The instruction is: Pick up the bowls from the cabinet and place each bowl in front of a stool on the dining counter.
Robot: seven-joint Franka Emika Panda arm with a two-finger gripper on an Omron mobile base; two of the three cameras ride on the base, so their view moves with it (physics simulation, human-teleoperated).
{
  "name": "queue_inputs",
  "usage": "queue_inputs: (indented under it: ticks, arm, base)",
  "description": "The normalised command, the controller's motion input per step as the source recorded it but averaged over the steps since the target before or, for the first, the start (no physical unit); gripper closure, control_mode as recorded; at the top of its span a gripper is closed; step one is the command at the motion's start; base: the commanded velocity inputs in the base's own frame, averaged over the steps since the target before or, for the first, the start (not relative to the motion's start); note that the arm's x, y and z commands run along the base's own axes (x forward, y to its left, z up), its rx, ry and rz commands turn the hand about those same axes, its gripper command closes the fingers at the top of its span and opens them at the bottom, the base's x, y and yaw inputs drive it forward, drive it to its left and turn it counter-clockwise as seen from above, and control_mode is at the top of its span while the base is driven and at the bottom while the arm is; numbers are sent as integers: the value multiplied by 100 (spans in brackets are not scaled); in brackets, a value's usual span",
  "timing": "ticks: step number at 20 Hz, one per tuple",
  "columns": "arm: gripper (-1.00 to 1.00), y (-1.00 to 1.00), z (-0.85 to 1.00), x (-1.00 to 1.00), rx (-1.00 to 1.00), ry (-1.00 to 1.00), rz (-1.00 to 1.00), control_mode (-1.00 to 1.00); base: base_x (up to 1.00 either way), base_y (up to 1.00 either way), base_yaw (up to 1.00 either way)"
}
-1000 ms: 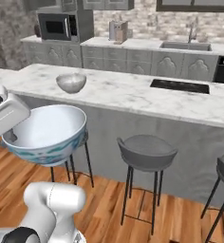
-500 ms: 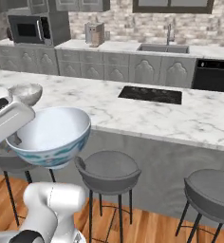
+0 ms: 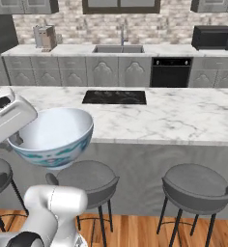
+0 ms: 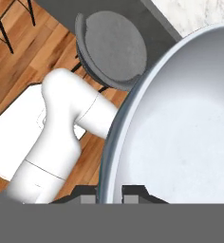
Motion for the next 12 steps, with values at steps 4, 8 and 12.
queue_inputs:
  ticks: [4, 8, 12]
  arm:
    - [100, 0, 0, 0, 0, 0, 0, 100]
    - [100, 0, 0, 0, 0, 0, 0, 100]
    - [100, 0, 0, 0, 0, 0, 0, 100]
  base:
    - [12, 2, -15]
    - [7, 1, 0]
    - [3, 0, 0]
